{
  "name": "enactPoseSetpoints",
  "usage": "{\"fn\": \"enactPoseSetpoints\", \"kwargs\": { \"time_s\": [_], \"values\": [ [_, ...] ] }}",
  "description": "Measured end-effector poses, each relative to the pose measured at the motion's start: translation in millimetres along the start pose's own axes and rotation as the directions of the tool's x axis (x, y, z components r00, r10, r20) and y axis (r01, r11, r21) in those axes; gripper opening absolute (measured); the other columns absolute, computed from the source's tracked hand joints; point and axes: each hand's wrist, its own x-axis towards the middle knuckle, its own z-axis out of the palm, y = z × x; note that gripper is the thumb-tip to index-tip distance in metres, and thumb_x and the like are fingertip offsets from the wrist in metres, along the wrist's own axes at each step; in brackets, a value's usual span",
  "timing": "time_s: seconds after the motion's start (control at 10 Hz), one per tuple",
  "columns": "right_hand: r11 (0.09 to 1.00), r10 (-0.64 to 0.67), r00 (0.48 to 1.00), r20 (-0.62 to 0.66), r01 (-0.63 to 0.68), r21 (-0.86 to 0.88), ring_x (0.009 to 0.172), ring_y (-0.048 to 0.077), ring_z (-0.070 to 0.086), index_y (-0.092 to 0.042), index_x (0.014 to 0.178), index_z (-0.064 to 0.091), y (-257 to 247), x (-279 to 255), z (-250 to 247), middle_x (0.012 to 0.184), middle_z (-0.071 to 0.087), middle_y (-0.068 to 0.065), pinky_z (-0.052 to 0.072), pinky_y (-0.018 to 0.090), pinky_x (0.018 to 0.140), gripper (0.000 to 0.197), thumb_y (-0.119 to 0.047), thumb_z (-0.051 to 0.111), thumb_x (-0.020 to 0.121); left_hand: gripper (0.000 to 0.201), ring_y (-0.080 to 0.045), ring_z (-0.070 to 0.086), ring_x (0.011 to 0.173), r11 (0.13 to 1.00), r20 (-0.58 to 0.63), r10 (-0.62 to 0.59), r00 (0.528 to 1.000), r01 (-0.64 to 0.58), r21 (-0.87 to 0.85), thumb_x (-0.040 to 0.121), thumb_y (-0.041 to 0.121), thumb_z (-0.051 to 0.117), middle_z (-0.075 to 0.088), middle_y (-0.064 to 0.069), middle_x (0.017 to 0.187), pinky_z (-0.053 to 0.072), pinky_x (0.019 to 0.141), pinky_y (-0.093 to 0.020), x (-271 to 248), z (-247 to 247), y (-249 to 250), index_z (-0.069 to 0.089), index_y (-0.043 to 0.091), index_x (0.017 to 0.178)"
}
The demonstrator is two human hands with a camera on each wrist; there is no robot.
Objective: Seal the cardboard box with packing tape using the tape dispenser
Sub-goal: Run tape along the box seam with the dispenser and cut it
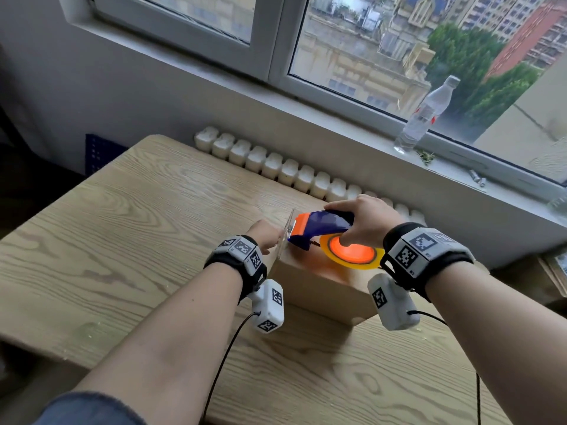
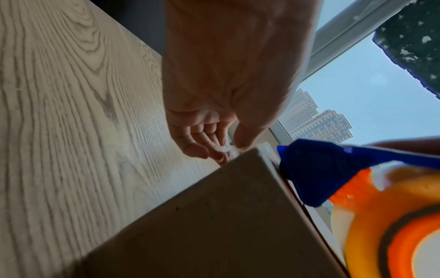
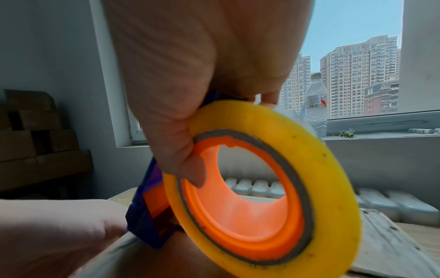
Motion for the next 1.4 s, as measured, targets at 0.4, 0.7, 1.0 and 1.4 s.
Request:
{"fn": "enactPoseSetpoints", "kwargs": {
  "time_s": [0.4,0.7,1.0,1.4],
  "values": [
    [1.000,-0.002,1.000,0.011,0.002,0.000,0.110,0.021,0.050,-0.044,0.134,0.047,-5.4,-1.1,0.1,0.096,0.046,-0.006,0.038,0.027,0.074,0.071,-0.024,0.070,0.070,0.038,-0.034,0.054,0.122,0.967,-0.062,0.009,0.998,0.007,0.256,0.094,0.029,0.048,0.056,-0.024,0.119,0.048,0.100,-0.042,-9.5,4.5,-1.1,0.054,0.000,0.118],
    [1.000,0.005,1.000,-0.014,-0.005,0.030,0.112,0.022,0.049,-0.040,0.132,0.050,-1.9,1.0,3.3,0.107,0.056,-0.003,0.043,0.030,0.079,0.070,-0.023,0.070,0.067,0.087,-0.024,0.061,0.104,0.925,0.264,0.136,0.955,-0.218,0.311,0.077,-0.010,0.059,0.058,-0.015,0.124,0.056,0.091,-0.039,-23.4,-21.9,33.5,0.024,0.019,0.151],
    [0.992,0.016,1.000,0.010,-0.017,0.123,0.112,0.020,0.051,-0.038,0.132,0.052,6.7,-3.7,-3.5,0.119,0.061,-0.005,0.048,0.032,0.087,0.074,-0.016,0.073,0.064,0.119,-0.025,0.046,0.131,0.728,0.381,0.172,0.909,-0.377,0.573,0.061,0.037,0.087,0.045,0.000,0.144,0.039,0.107,-0.041,-7.5,-12.1,26.0,0.009,0.033,0.150],
    [0.976,-0.006,1.000,0.004,0.005,0.219,0.108,0.020,0.055,-0.035,0.133,0.052,21.2,-8.8,-0.7,0.120,0.062,-0.003,0.048,0.029,0.085,0.076,-0.015,0.075,0.064,0.134,-0.027,-0.010,0.150,0.491,0.279,0.134,0.951,-0.309,0.815,0.061,0.078,0.063,-0.017,-0.007,0.161,0.007,0.122,-0.048,-2.2,1.6,19.3,-0.022,0.025,0.150]
  ]
}}
